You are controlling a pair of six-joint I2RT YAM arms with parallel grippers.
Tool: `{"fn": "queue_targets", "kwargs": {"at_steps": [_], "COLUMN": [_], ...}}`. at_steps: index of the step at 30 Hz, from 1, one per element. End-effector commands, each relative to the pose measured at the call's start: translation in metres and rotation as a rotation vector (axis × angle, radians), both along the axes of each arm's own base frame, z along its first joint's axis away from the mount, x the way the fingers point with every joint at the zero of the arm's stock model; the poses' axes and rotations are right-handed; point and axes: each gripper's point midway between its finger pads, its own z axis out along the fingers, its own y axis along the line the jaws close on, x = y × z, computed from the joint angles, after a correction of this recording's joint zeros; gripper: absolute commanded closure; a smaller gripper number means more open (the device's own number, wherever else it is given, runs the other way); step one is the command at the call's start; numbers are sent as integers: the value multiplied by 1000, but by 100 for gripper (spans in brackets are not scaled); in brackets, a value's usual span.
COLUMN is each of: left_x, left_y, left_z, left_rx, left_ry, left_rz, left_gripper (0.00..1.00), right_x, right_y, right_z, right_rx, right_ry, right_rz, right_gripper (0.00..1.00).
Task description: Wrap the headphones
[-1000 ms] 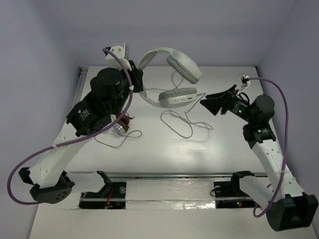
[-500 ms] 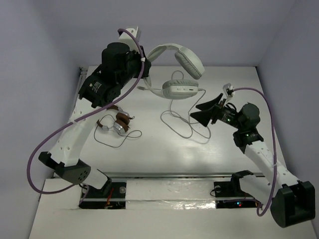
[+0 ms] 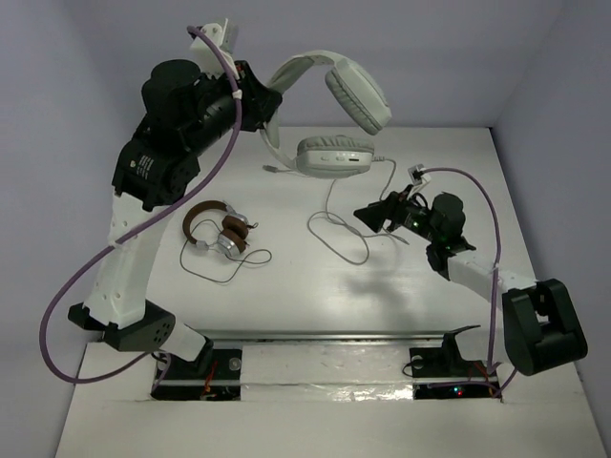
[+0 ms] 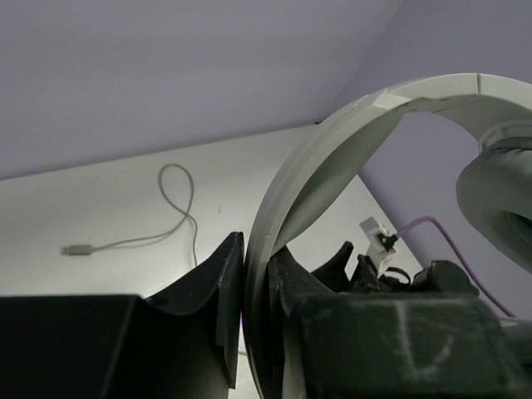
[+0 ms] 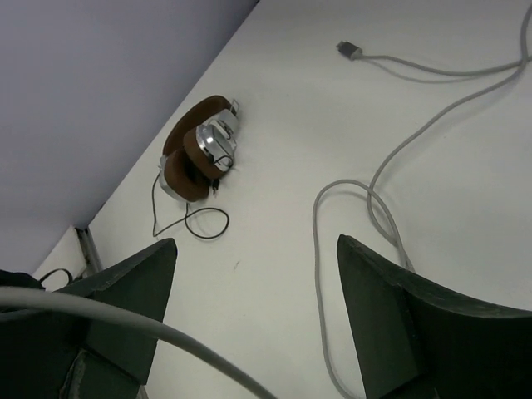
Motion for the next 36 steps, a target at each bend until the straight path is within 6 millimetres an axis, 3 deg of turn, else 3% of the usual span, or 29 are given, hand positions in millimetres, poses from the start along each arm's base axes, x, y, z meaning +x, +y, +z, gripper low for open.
{"fn": "queue_targets", "kwargs": {"at_steps": [1, 7, 10, 11, 15, 17, 18, 19, 21, 22, 23, 24, 25, 28, 29, 31, 32, 33, 34, 36], "left_x": [-14, -6, 4, 6, 30, 49, 51, 65, 73, 79, 90, 86, 89, 81, 81, 74, 75, 69, 69, 70], "left_y": [19, 45, 49, 46, 56, 63, 65, 65, 75, 83, 90, 96, 99, 120, 126, 142, 144, 137, 134, 132], "left_z": [65, 92, 94, 93, 75, 54, 51, 21, -4, -15, -53, -53, -79, -82, -100, -94, -114, -112, -115, -133], "left_rx": [-146, -216, -242, -250, -254, -241, -246, -222, -215, -219, -194, -213, -215, -232, -226, -265, -260, -280, -283, -243], "left_ry": [-139, -210, -208, -198, -158, -122, -128, -70, -37, -26, 41, 27, 75, 43, 67, 21, 46, 34, 31, 50], "left_rz": [7, 58, 56, 47, 92, 156, 171, 200, 273, 315, 367, 377, 396, 499, 533, 611, 630, 616, 615, 654], "left_gripper": [100, 100, 100, 100, 100, 100, 100, 100, 100, 100, 100, 100, 100, 100, 100, 100, 100, 100, 100, 100], "right_x": [2, 2, 1, 2, -5, -13, -18, -29, -26, -24, -31, -32, -40, -44, -43, -62, -65, -67, -86, -98], "right_y": [-1, -15, -18, -19, -19, -16, -17, -10, -19, -21, -25, -26, -29, -21, -14, 25, 36, 52, 75, 84], "right_z": [21, 3, -11, -16, -24, -33, -24, -32, -29, -9, -21, -17, -24, -10, -7, -5, -21, -8, -11, -28], "right_rx": [62, 71, 66, 67, 80, 55, 53, -5, -77, -96, -160, -178, -223, -274, -304, -360, -433, -442, -495, -630], "right_ry": [-121, -62, 4, 23, 101, 184, 181, 232, 242, 202, 254, 257, 295, 275, 280, 255, 278, 256, 231, 233], "right_rz": [-33, -135, -160, -169, -172, -185, -207, -194, -297, -319, -347, -359, -366, -388, -384, -269, -257, -235, -161, -150], "right_gripper": [17, 22, 39, 56, 98, 100, 100, 100, 100, 100, 100, 100, 100, 100, 100, 100, 100, 100, 100, 100]}}
